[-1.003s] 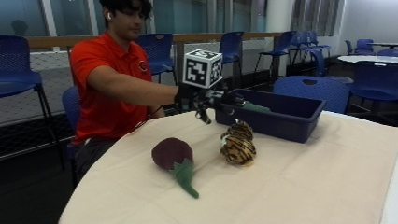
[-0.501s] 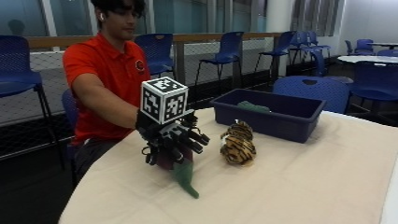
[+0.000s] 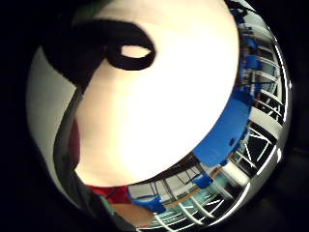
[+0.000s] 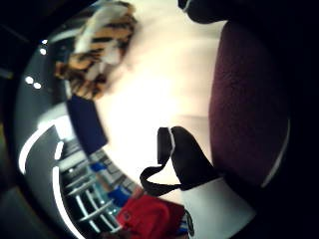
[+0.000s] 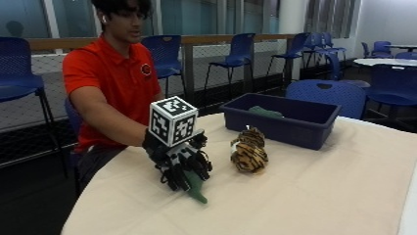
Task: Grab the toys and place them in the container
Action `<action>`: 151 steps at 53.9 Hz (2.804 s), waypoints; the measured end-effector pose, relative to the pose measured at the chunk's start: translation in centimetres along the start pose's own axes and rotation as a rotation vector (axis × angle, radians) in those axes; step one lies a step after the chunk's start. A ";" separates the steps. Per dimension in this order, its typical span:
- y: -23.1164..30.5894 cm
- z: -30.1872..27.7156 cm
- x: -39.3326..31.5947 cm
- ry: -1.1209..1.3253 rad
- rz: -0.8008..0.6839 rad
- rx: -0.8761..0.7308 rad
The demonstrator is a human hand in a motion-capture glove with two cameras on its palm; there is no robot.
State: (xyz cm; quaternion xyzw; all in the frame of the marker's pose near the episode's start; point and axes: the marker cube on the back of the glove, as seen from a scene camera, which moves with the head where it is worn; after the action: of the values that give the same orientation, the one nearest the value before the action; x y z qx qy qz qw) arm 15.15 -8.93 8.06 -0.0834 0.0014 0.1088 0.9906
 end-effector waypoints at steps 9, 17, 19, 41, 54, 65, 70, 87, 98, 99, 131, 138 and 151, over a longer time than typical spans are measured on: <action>0.3 0.3 -0.6 0.006 0.012 0.103; 0.9 0.0 -1.0 0.017 -0.009 0.229; 1.2 -0.3 -1.1 0.030 -0.024 0.243; 5.8 -8.9 -4.7 -0.060 -0.112 0.297; 6.4 -14.6 -13.8 -0.072 -0.260 0.326; 5.2 -17.7 -23.8 -0.094 -0.398 0.293; 4.2 -18.1 -29.0 -0.060 -0.476 0.293; 2.0 -16.4 -40.0 -0.151 -0.521 0.336; 0.9 -14.3 -37.8 -0.181 -0.475 0.202; 0.9 -14.3 -37.4 -0.186 -0.467 0.203; -4.4 -8.8 -14.8 -0.076 -0.128 0.172; -5.7 -7.6 -14.6 -0.054 -0.107 0.136; -8.9 -4.6 -16.3 -0.032 -0.044 0.067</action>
State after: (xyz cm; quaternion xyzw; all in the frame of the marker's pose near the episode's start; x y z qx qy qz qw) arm 1.18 -21.77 5.36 -0.0485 -0.0124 0.0883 0.9948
